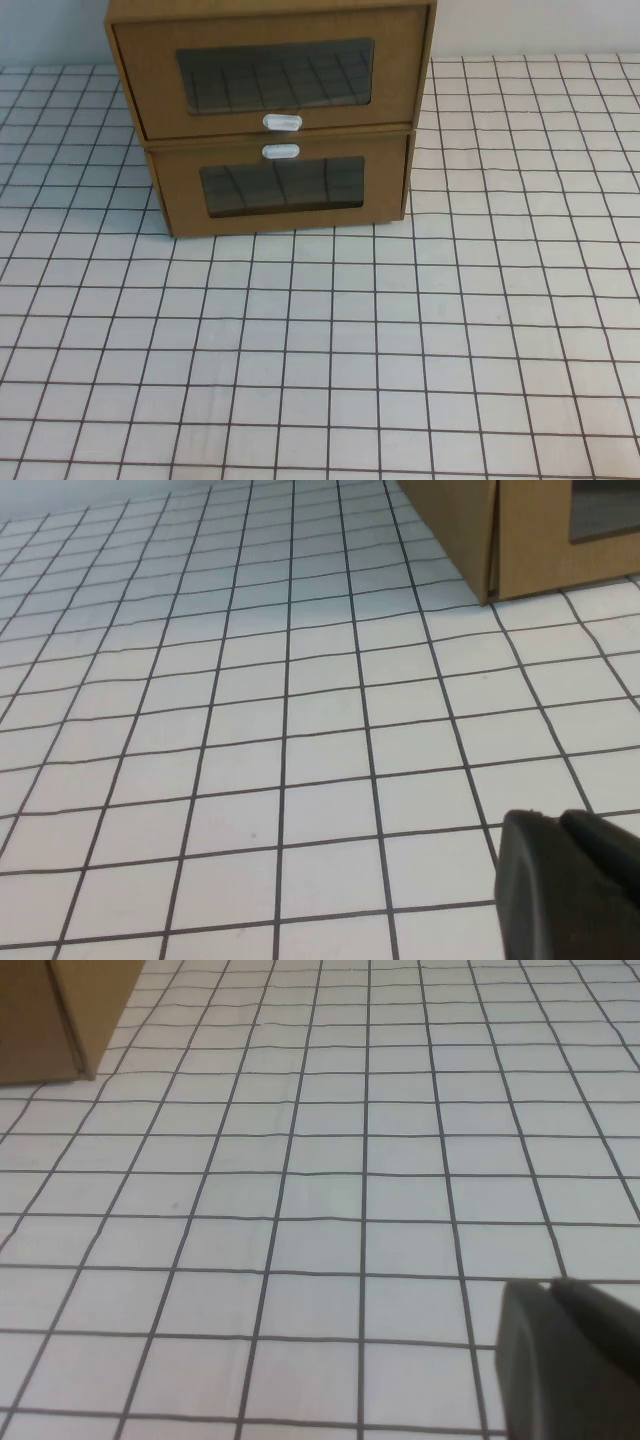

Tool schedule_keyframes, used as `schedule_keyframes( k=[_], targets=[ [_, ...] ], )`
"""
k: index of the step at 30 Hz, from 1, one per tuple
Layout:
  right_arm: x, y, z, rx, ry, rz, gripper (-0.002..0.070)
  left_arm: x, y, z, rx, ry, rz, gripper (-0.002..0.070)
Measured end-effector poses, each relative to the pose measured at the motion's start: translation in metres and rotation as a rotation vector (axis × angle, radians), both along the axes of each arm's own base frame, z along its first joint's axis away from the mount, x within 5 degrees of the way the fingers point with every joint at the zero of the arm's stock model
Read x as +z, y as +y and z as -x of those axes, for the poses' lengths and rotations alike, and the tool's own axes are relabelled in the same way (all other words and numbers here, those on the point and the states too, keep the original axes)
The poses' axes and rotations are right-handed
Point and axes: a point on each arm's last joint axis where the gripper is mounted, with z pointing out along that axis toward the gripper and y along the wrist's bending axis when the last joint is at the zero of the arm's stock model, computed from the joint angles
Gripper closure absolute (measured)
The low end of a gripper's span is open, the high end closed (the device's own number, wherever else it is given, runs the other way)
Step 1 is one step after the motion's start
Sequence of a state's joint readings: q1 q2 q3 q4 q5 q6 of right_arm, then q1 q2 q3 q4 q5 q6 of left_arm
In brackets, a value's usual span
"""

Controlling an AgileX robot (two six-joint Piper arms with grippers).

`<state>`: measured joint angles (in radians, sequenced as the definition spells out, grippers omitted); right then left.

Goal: Open the shoe box
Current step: 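Pull the top drawer of the cardboard box fully open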

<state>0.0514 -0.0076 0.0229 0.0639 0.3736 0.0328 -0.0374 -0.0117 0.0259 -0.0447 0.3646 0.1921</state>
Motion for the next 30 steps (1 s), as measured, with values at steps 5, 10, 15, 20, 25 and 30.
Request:
schedule_keyframes(
  k=[5, 10, 15, 20, 25, 30],
  targets=[
    [0.0, 0.0, 0.0, 0.0, 0.0, 0.0, 0.0689, 0.0, 0.0, 0.0, 0.0, 0.0, 0.0, 0.0677],
    [0.0, 0.0, 0.0, 0.0, 0.0, 0.0, 0.0689, 0.0, 0.0, 0.0, 0.0, 0.0, 0.0, 0.0677],
    [0.0, 0.0, 0.0, 0.0, 0.0, 0.0, 0.0689, 0.0, 0.0001, 0.0, 0.0, 0.0, -0.004, 0.0677],
    [0.0, 0.0, 0.0, 0.0, 0.0, 0.0, 0.0689, 0.0, 0.0004, 0.0, 0.001, 0.0, -0.013, 0.0677],
    [0.0, 0.0, 0.0, 0.0, 0.0, 0.0, 0.0689, 0.0, 0.0005, 0.0, 0.001, -0.001, -0.015, 0.0677],
    [0.0, 0.0, 0.0, 0.0, 0.0, 0.0, 0.0689, 0.0, 0.0005, 0.0, 0.001, -0.001, -0.015, 0.0677]
  ],
)
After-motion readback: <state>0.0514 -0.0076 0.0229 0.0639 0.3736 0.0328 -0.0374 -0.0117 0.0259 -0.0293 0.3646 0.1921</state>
